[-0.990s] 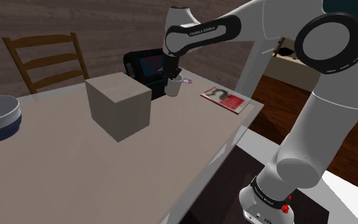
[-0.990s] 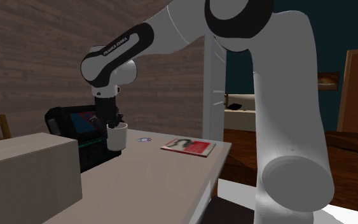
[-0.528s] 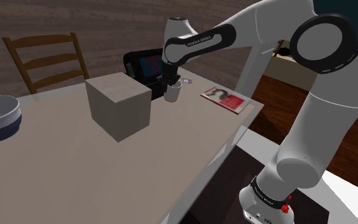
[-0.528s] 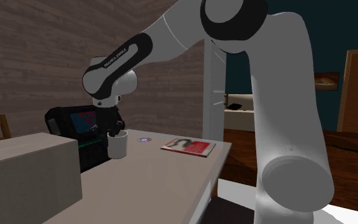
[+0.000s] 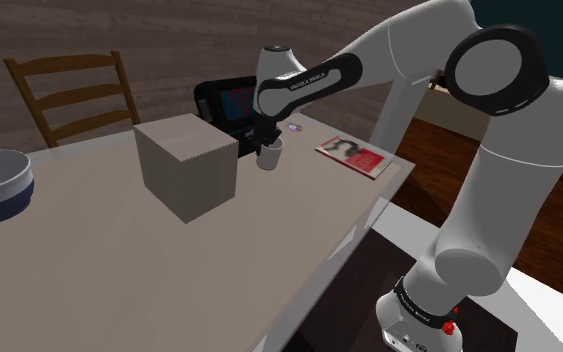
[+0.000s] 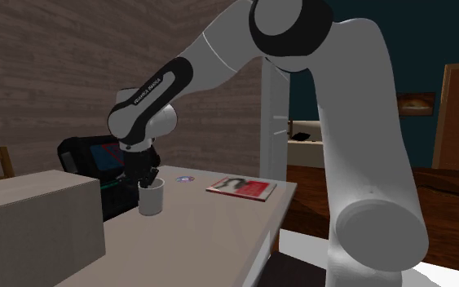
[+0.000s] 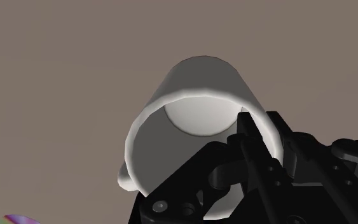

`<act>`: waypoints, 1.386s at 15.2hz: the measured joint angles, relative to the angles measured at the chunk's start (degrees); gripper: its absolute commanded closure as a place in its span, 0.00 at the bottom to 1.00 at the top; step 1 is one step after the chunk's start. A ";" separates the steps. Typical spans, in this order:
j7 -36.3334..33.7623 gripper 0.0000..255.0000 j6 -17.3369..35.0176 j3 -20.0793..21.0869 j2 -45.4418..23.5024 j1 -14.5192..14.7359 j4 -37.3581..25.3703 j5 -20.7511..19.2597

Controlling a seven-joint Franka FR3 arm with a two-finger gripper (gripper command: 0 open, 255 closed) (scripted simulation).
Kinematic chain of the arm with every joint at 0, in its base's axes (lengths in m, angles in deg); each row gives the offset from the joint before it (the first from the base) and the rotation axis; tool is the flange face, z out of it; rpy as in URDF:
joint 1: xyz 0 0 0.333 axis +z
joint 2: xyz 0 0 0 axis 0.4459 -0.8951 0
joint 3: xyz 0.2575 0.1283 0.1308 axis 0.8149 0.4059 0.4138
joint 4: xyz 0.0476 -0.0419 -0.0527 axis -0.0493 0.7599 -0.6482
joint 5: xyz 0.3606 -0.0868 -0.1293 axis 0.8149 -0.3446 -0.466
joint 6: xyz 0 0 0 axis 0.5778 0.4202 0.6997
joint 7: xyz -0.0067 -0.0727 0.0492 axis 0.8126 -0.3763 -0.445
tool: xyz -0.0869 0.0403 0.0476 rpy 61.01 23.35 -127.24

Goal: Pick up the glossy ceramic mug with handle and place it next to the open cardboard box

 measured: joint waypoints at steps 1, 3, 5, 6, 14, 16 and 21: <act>-0.01 1.00 0.60 -0.05 -0.33 -0.05 0.27 -0.07; -0.23 1.00 2.18 -0.13 -1.44 -0.08 0.73 -0.27; -0.37 1.00 2.82 -0.15 -1.76 -0.06 1.08 -0.37; -0.43 1.00 2.93 -0.14 -1.82 -0.04 1.12 -0.39; -0.46 0.00 3.05 -0.14 -1.83 -0.03 1.19 -0.41; -0.46 0.00 3.05 -0.14 -1.83 -0.03 1.19 -0.41; -0.06 0.00 -1.31 0.12 1.27 0.15 -0.14 0.11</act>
